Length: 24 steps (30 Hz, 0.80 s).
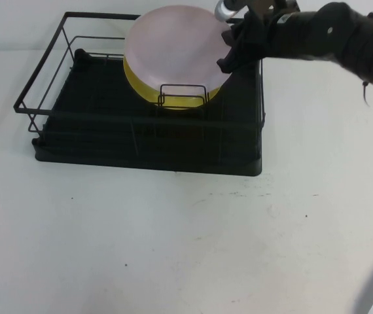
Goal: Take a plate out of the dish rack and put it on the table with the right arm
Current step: Grasp the plate from the shelf, then place the plate from the table
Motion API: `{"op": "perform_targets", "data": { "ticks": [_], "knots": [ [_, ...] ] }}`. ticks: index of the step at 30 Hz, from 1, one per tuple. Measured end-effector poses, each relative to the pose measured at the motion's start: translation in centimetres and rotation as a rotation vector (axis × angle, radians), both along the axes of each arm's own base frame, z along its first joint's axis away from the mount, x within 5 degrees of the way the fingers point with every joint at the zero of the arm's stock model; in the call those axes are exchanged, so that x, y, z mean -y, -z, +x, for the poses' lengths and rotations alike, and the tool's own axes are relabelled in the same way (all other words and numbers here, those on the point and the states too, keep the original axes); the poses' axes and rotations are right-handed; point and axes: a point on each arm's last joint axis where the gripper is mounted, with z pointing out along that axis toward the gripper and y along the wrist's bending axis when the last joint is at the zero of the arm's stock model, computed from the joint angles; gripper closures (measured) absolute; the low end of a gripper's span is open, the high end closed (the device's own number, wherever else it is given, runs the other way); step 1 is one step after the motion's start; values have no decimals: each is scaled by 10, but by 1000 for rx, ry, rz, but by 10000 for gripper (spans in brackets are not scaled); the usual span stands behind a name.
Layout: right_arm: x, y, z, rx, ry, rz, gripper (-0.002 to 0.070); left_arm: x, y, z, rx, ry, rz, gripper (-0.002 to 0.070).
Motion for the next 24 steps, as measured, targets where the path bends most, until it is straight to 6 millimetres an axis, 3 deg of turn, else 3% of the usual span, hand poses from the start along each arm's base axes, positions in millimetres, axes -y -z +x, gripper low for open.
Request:
{"op": "perform_targets", "data": {
  "ticks": [6, 13, 19, 24],
  "knots": [
    [15, -40, -17, 14, 5, 11, 661, 0, 0, 0, 0, 0, 0, 679],
    [34, -88, -51, -12, 35, 0, 668, 0, 0, 0, 0, 0, 0, 679],
    [51, -115, -94, -197, 43, -16, 671, 0, 0, 0, 0, 0, 0, 679],
    [61, -122, -128, -398, 75, 13, 674, 0, 0, 0, 0, 0, 0, 679]
  ]
}}
